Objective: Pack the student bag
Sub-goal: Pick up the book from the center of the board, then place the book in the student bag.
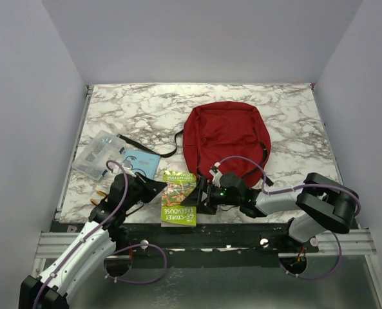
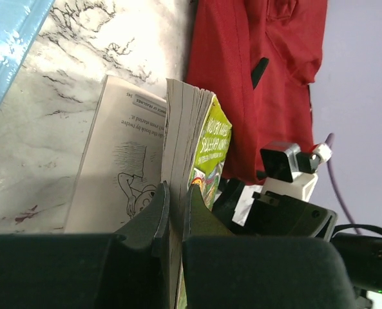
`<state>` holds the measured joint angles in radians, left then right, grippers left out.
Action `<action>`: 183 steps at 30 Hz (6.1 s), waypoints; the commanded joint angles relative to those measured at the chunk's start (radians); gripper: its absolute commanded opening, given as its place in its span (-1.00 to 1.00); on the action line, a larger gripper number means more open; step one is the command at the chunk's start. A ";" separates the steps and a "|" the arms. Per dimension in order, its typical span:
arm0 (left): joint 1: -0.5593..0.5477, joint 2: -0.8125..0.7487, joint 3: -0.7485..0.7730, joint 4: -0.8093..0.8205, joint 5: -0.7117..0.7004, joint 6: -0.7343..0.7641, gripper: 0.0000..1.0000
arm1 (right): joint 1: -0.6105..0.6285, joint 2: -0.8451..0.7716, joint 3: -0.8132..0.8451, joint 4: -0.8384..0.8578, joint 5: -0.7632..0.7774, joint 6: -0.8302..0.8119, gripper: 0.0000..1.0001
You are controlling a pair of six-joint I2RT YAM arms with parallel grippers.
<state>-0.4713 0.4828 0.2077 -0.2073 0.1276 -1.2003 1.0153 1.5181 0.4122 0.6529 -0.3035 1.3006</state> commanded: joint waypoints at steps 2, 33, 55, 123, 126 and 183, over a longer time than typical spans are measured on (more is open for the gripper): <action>0.010 -0.038 -0.022 0.129 0.066 -0.148 -1.00 | 0.015 -0.041 -0.001 0.099 -0.001 0.012 0.63; 0.098 0.328 0.958 -0.471 0.178 0.780 0.97 | -0.318 -0.350 0.494 -0.570 -0.403 -0.654 -0.99; 0.146 0.288 0.592 0.580 0.917 0.030 0.97 | -0.348 -0.461 0.659 -0.303 -0.806 -0.465 -0.99; -0.100 0.290 0.233 0.596 0.211 0.257 0.65 | -0.330 -0.502 0.644 -0.909 0.858 -0.550 -0.99; -0.146 0.332 0.241 0.563 0.227 0.333 0.61 | -0.346 -0.523 0.623 -1.003 1.047 -0.690 -0.99; -0.431 1.391 1.529 -0.232 0.161 0.870 -1.00 | -0.347 -1.120 0.370 -1.489 0.517 -0.141 -1.00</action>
<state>-0.8989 1.9362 1.6344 -0.3431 0.2836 -0.3931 0.6670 0.4477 0.8406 -0.9287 0.4450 0.9798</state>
